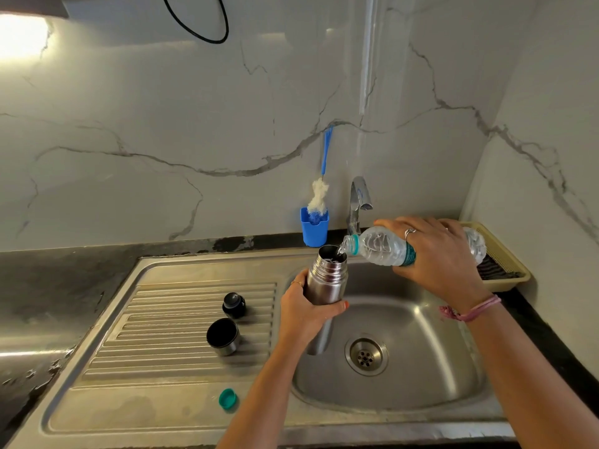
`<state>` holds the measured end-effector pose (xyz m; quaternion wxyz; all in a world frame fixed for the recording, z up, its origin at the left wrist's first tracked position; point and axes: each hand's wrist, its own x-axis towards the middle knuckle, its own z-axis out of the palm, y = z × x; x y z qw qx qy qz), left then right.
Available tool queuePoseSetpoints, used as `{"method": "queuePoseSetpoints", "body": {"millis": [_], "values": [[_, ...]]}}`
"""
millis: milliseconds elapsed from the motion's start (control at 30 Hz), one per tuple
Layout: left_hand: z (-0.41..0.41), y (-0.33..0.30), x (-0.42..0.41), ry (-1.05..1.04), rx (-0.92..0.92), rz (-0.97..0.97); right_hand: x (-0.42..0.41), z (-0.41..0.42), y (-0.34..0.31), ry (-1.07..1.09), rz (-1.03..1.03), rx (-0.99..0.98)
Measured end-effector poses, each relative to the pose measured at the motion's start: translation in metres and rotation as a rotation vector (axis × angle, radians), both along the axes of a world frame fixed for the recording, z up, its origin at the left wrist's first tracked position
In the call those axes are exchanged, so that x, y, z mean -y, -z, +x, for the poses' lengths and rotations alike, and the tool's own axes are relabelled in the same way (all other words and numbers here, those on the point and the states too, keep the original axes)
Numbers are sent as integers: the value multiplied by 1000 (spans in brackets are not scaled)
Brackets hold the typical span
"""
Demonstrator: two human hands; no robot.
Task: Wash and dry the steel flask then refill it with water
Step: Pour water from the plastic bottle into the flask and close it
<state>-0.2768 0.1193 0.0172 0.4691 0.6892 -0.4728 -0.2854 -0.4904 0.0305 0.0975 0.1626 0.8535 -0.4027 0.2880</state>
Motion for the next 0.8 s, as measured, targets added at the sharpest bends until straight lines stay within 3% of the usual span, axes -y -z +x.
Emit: {"method": "queuePoseSetpoints", "body": {"millis": [800], "values": [[0,1,-4,10,6,-7,2,-2,-2,-20,-84,-11]]}}
